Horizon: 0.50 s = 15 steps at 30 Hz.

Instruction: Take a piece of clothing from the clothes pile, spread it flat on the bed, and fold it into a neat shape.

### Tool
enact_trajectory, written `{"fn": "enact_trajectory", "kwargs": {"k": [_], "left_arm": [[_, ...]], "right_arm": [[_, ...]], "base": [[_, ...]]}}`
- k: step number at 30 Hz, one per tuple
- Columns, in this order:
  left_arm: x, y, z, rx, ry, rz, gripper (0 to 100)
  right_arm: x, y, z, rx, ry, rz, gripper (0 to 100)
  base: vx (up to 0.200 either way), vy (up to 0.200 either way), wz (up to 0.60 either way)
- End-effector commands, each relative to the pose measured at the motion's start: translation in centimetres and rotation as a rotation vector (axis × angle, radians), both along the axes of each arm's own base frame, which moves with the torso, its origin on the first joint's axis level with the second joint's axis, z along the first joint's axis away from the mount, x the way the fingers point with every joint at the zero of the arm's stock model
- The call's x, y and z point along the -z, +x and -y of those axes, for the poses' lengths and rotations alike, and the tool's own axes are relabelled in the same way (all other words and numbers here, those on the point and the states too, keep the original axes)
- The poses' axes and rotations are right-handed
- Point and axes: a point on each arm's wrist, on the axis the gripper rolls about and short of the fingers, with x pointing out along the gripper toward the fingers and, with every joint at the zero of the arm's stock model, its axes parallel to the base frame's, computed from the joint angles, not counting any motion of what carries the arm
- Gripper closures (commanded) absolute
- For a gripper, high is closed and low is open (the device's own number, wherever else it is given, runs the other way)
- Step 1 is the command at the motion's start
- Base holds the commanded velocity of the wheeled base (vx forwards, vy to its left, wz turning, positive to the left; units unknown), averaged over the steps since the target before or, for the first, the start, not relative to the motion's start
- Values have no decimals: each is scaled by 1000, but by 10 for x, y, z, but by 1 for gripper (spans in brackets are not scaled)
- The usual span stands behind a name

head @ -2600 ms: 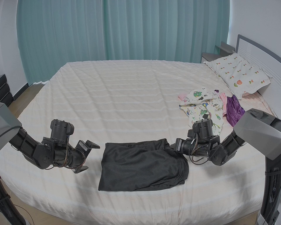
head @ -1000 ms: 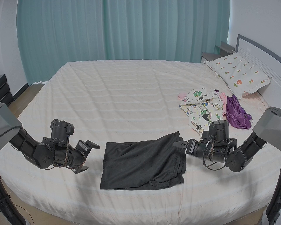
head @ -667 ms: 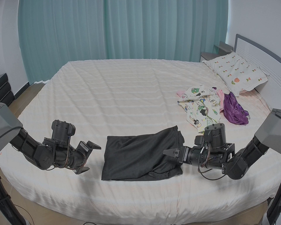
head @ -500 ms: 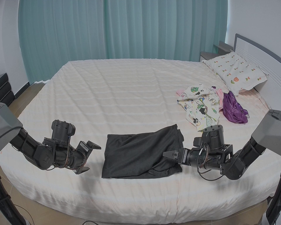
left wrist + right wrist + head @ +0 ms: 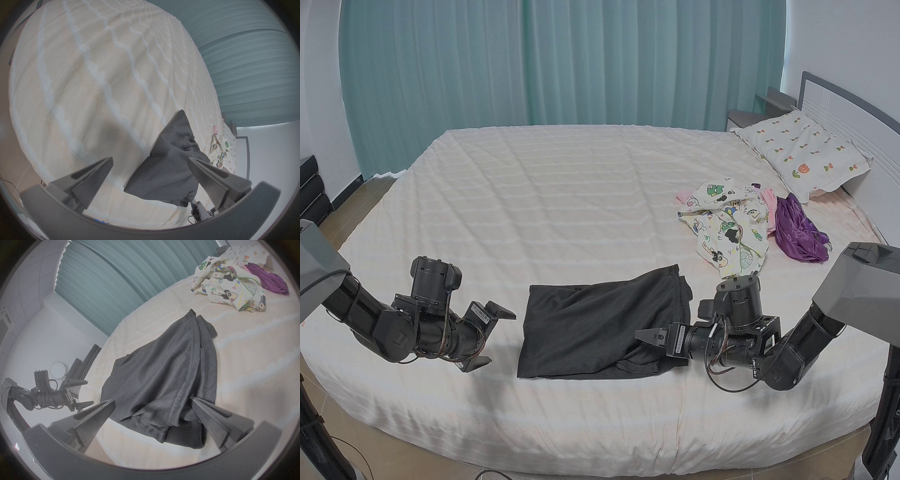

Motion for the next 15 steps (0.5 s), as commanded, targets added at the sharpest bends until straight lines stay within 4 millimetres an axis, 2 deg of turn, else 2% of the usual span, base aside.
{"fn": "enact_trajectory", "kwargs": {"k": [1, 3, 4, 15], "left_arm": [[1, 0, 0, -1, 2, -4, 0], [1, 0, 0, -1, 2, -4, 0], [1, 0, 0, -1, 1, -2, 0], [1, 0, 0, -2, 0, -3, 0]], "right_arm": [[2, -7, 3, -4, -13, -10, 0], [4, -8, 6, -5, -26, -14, 0], [5, -9, 7, -5, -32, -14, 100], [0, -14, 22, 15, -45, -10, 100]], "base": [[0, 0, 0], [0, 0, 0], [0, 0, 0], [0, 0, 0]]}}
